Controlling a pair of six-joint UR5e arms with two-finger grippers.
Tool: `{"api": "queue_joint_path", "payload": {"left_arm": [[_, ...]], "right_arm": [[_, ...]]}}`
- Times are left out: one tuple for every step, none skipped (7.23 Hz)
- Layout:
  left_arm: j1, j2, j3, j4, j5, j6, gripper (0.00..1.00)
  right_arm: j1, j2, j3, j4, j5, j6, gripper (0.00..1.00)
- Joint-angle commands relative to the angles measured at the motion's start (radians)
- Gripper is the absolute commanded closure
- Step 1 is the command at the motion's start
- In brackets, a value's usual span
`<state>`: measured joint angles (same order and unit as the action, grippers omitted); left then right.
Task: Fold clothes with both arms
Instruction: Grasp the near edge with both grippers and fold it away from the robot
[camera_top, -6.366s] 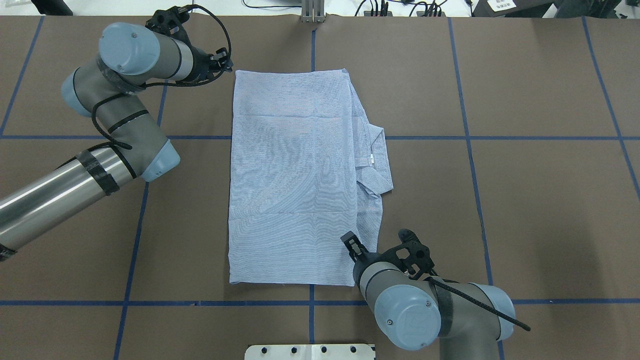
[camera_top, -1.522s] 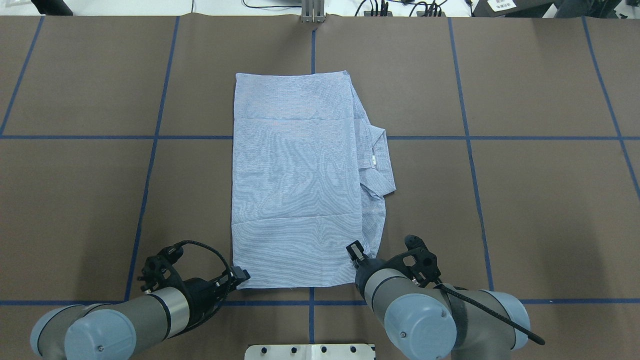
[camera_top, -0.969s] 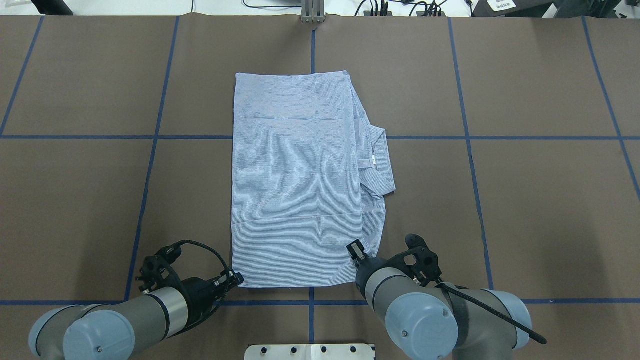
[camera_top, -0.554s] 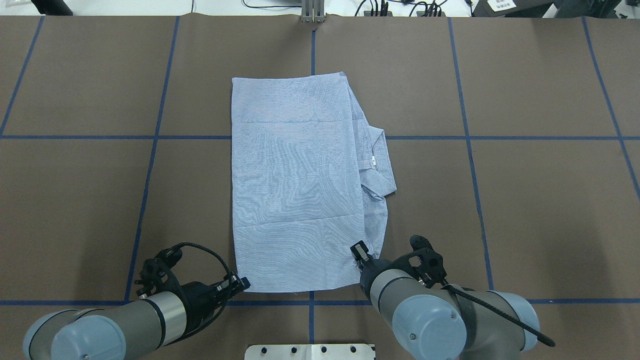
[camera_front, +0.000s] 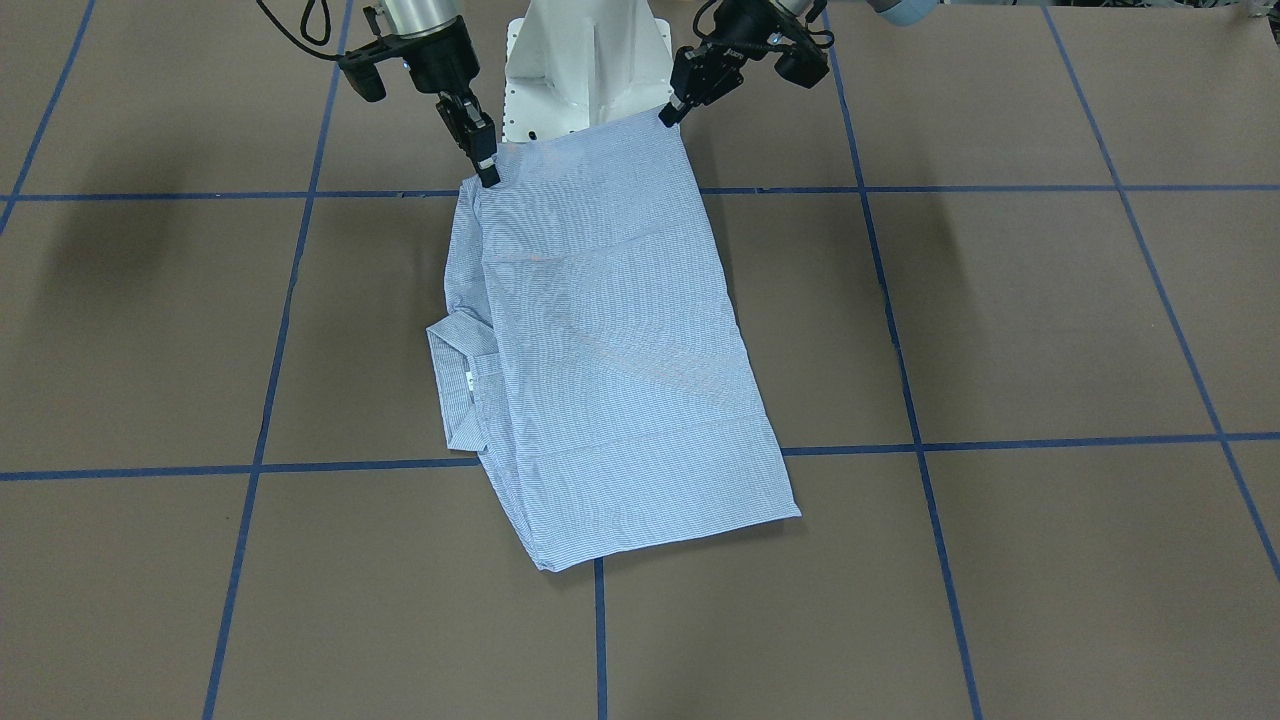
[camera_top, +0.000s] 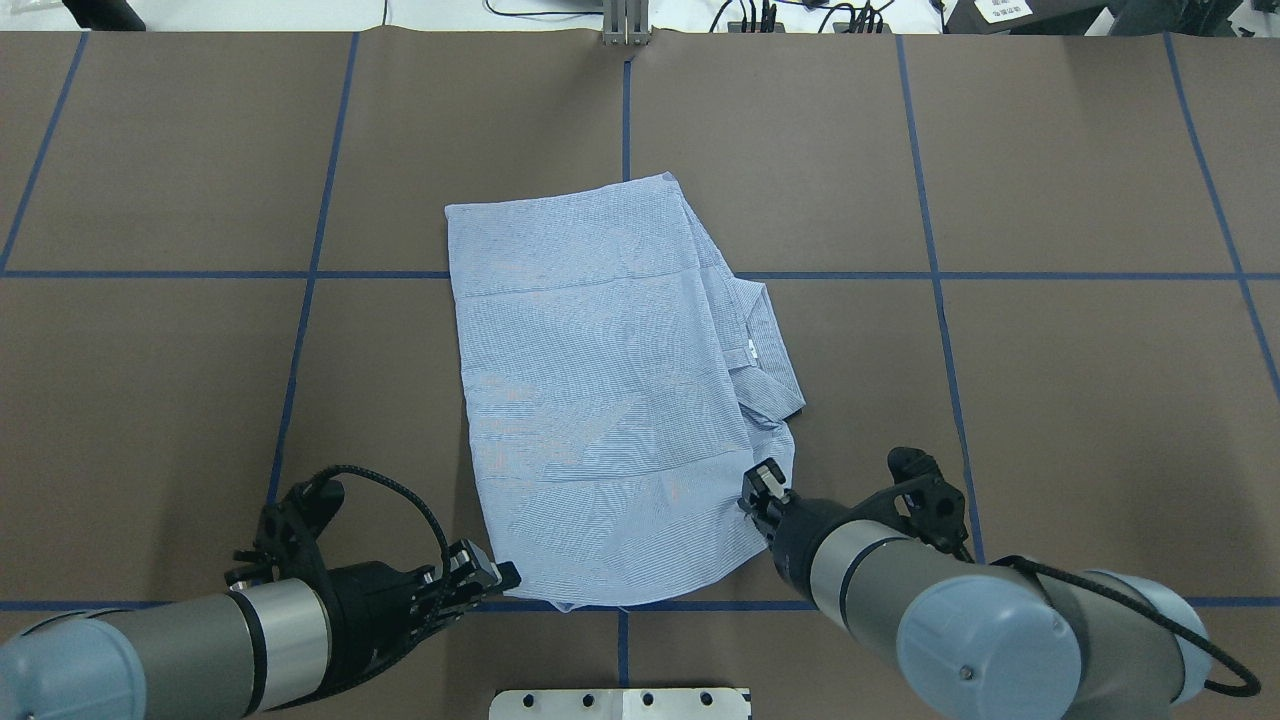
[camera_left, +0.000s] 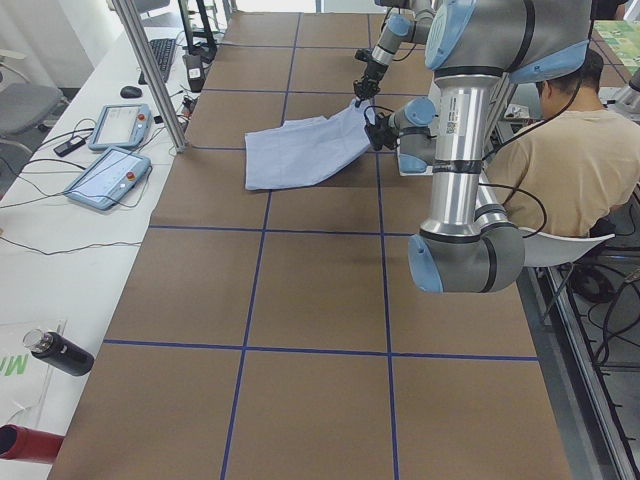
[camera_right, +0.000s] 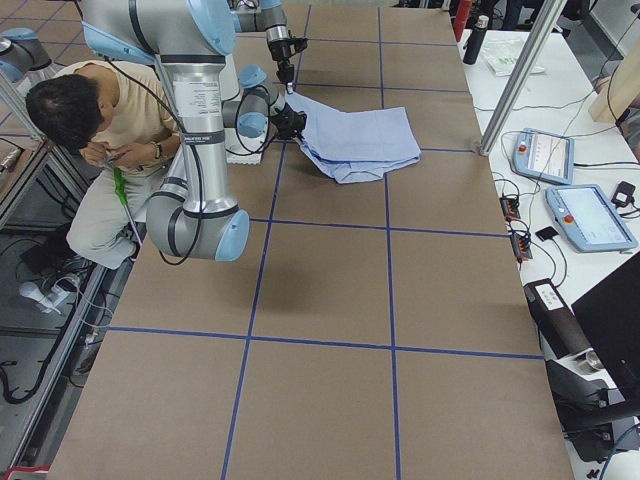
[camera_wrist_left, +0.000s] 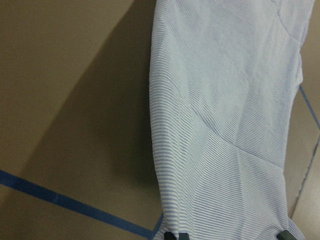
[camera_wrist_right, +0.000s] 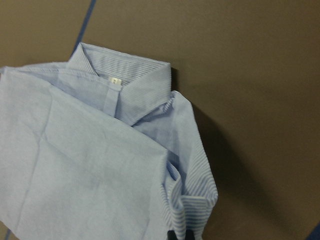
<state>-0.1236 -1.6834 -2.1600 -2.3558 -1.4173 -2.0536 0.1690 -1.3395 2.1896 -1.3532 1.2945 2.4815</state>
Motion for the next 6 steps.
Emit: {"api": "queue_joint_path", "payload": {"left_arm": [[-0.219, -0.018, 0.027, 0.001, -0.2, 0.054, 1.0], [-0.302, -0.057, 0.092, 0.001, -0.253, 0.108, 1.0], [-0.342, -0.093, 0.161, 0.001, -0.268, 0.137, 1.0], [-0.385, -0.135, 0.217, 0.001, -0.275, 0.165, 1.0], [-0.413, -0.188, 0.289, 0.001, -0.3, 0.165, 1.0], [-0.436, -0.241, 0.366, -0.002, -0.301, 0.167, 1.0]], "right_arm": [[0.21, 0.084, -0.071, 0.006, 0.226, -0.025, 1.0], [0.271, 0.183, -0.174, 0.006, 0.294, -0.047, 1.0], [0.297, 0.219, -0.232, 0.003, 0.304, -0.087, 1.0], [0.332, 0.249, -0.288, 0.005, 0.342, -0.146, 1.0], [0.38, 0.317, -0.374, 0.005, 0.411, -0.186, 1.0], [0.406, 0.365, -0.443, 0.005, 0.431, -0.211, 1.0]]}}
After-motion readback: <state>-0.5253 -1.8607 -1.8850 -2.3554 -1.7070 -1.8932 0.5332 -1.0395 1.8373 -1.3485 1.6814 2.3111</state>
